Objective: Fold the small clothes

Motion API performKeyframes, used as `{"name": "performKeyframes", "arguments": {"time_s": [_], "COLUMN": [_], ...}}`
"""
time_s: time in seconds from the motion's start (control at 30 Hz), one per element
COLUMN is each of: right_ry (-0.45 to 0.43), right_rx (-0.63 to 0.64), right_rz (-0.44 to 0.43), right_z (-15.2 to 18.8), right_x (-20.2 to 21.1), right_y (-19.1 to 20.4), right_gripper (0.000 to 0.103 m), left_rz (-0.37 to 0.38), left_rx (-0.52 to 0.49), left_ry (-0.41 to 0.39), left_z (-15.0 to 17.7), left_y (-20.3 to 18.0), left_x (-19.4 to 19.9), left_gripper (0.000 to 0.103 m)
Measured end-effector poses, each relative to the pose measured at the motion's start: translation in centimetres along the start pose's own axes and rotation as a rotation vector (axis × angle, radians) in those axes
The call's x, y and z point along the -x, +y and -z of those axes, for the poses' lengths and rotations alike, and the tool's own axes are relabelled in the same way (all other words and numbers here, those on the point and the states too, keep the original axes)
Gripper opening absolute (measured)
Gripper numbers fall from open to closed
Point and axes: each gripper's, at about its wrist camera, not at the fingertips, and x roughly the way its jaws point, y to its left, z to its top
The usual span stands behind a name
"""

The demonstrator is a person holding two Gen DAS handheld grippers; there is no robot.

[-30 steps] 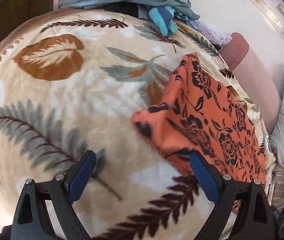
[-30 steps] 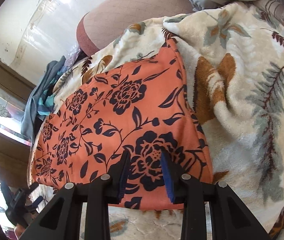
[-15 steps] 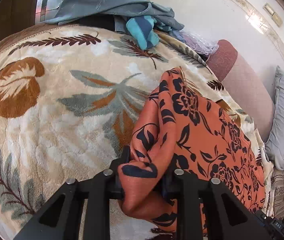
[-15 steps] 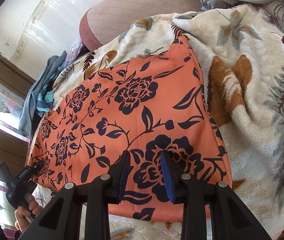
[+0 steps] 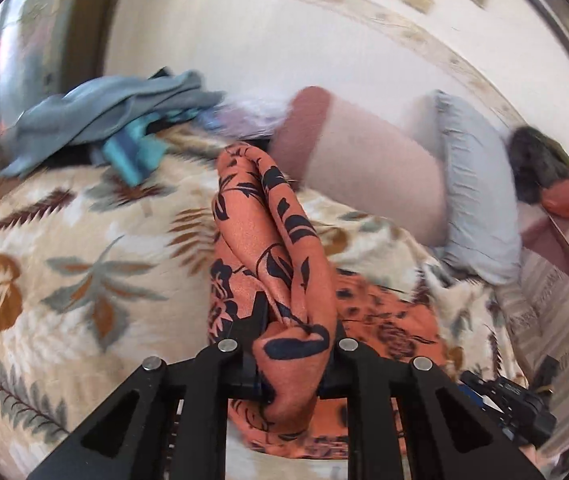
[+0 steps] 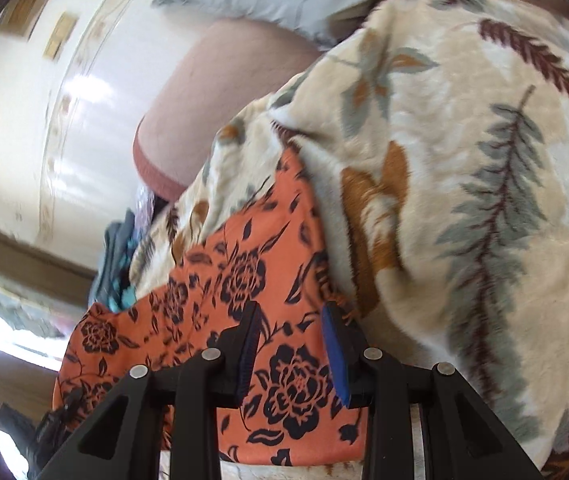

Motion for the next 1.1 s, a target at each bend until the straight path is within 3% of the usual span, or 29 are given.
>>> {"name": "performKeyframes", "arguments": {"time_s": [0.13,0.27,0.33,0.37,0.43,0.47,0.53,0.6,0.63,0.67,0.77,0.87,0.9,0.93,0.97,1.0,1.03,1.1], "right_ry": [-0.032,-0.083,-0.105,-0.109,-0.098,-0.091,-0.082,-0.075,-0.068,-0.061,-0.010,0.094,0.141,0.198,0.248,0.277,0.271,0.246], "right_rx": [-0.084,-0.123,-0.142,-0.154,-0.170,-0.166,-0.127,-0.073,-0.044,-0.019,0.078,0.170,0.187,0.187,0.150,0.080,0.024,0.052], "right_rz": [-0.040,-0.047,-0.036,-0.034,-0.041,-0.041,-0.039,-0.054,-0.075,-0.094,-0.192,-0.303,-0.275,-0.168,-0.083,-0.071,-0.077,-0.068], "right_z": [-1.3,-2.6,-3.2,-3.5,-4.1,-4.2,-4.3,-4.2,-4.0,-3.7,-2.3,-0.3,0.3,0.9,1.2,1.3,1.1,0.7], "right_x": [1.1,2.5,3.0,3.1,3.1,3.1,2.9,2.6,2.4,2.1,1.0,-0.6,-1.7,-3.5,-5.2,-6.3,-6.5,-5.4], "right_y": [-1.9,-3.5,-4.5,-4.9,-5.6,-5.6,-5.0,-3.8,-2.9,-2.1,1.1,3.7,4.0,3.6,2.4,1.0,0.1,0.7], "right_gripper": [0.035,0.034,0.034,0.034,0.036,0.036,0.036,0.036,0.036,0.035,0.036,0.035,0.036,0.036,0.028,0.010,0.005,0.006], "left_rz": [0.096,0.186,0.218,0.257,0.305,0.284,0.242,0.221,0.184,0.107,-0.121,-0.227,-0.250,-0.261,-0.254,-0.243,-0.220,-0.170], "left_rx": [-0.119,-0.262,-0.310,-0.291,-0.231,-0.222,-0.239,-0.269,-0.292,-0.324,-0.420,-0.484,-0.515,-0.536,-0.538,-0.526,-0.512,-0.493], "left_ry": [0.018,0.111,0.241,0.339,0.472,0.475,0.399,0.275,0.206,0.129,0.017,0.074,0.132,0.196,0.228,0.214,0.191,0.181], "left_z": [0.7,5.1,8.6,9.9,11.8,12.1,11.2,9.5,8.6,7.9,6.7,7.7,8.6,9.7,10.6,11.0,11.0,10.3], "left_y": [-7.9,-15.9,-18.7,-19.1,-18.4,-17.6,-15.8,-13.9,-12.9,-12.0,-9.7,-7.9,-7.6,-7.1,-6.7,-6.2,-6.0,-5.6], "left_x": [0.1,-2.7,-5.9,-7.6,-9.5,-9.8,-8.7,-6.4,-5.4,-4.5,-4.3,-6.8,-8.3,-9.8,-10.6,-10.6,-10.2,-9.3], "left_gripper": [0.017,0.017,0.023,0.038,0.048,0.048,0.052,0.064,0.075,0.083,0.083,0.083,0.083,0.083,0.083,0.083,0.083,0.083]}}
